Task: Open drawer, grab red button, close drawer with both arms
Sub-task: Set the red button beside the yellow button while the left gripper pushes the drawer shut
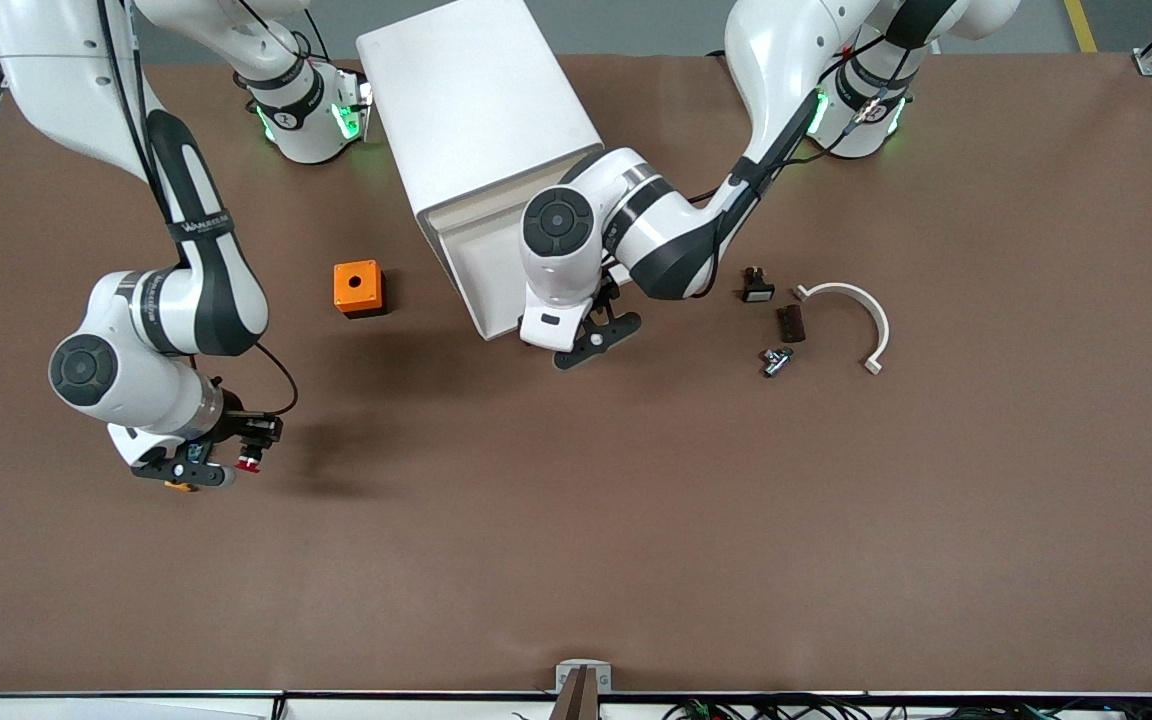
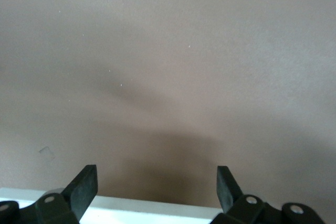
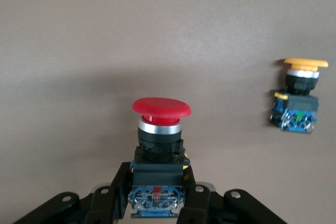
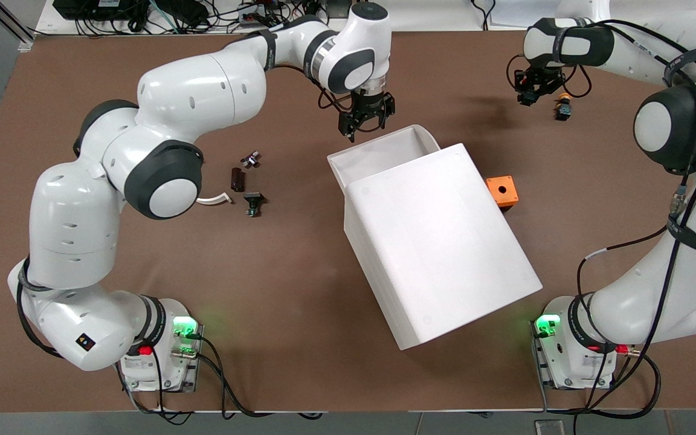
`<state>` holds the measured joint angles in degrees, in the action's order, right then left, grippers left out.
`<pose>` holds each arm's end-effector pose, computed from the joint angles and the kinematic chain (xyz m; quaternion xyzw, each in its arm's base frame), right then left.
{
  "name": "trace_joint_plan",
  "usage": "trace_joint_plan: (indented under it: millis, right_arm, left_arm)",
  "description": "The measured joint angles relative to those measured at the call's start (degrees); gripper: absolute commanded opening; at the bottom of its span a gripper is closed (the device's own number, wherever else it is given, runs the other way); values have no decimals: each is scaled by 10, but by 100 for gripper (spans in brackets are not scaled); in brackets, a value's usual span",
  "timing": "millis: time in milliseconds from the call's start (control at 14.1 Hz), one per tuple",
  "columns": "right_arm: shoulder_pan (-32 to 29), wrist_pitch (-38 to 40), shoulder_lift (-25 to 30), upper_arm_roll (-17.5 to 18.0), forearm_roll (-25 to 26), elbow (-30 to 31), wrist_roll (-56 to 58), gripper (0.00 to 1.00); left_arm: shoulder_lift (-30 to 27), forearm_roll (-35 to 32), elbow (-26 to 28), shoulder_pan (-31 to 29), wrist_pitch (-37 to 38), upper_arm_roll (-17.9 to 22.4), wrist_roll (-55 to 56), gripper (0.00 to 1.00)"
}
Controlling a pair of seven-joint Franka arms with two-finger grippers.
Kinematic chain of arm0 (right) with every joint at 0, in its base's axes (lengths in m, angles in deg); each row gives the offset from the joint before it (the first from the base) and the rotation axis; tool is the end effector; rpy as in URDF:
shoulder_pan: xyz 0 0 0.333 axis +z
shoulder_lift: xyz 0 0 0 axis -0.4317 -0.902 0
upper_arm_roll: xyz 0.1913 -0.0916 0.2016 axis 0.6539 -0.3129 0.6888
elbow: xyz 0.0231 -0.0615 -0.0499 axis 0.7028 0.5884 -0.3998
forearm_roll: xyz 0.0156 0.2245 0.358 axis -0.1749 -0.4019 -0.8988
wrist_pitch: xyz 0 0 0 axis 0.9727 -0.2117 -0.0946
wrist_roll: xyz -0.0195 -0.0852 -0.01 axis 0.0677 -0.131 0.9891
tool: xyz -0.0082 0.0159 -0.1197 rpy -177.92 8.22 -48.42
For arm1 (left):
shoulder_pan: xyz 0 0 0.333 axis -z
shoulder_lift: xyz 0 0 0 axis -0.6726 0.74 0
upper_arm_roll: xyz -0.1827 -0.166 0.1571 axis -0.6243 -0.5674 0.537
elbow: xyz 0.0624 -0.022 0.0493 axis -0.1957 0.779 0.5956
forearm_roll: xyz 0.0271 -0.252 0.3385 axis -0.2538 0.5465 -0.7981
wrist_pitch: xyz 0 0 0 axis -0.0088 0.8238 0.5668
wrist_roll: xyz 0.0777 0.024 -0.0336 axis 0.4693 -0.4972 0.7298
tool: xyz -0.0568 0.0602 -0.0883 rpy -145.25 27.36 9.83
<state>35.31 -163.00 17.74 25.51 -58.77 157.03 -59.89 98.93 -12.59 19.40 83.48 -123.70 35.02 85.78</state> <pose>0.6552 0.0259 0.2049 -0.9981 0.0594 0.0158 0.0007 0.4873 -0.5612 0.2725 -0.9684 -0.2421 0.0581 0.0142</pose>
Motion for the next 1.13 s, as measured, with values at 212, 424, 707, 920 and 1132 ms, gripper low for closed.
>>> trace_joint_plan:
  millis: [212, 424, 707, 920, 1132]
  right_arm:
    - [-8, -46, -27, 0, 0, 1, 13, 1]
    - [-20, -95, -50, 0, 0, 0, 51, 1]
    - [-49, -121, -80, 0, 0, -6, 90, 1]
    - [-55, -114, -88, 1, -1, -12, 88, 0]
    - [-55, -103, -90, 4, -1, -20, 80, 0]
  left_arm:
    - [0, -11, 8, 9, 0, 0, 0, 100]
    - [0, -13, 11, 19, 0, 0, 0, 100]
    - [0, -4, 15, 35, 0, -3, 0, 100]
    - [2, 30, 20, 49, 0, -3, 0, 100]
    - [7, 71, 24, 53, 0, -3, 0, 100]
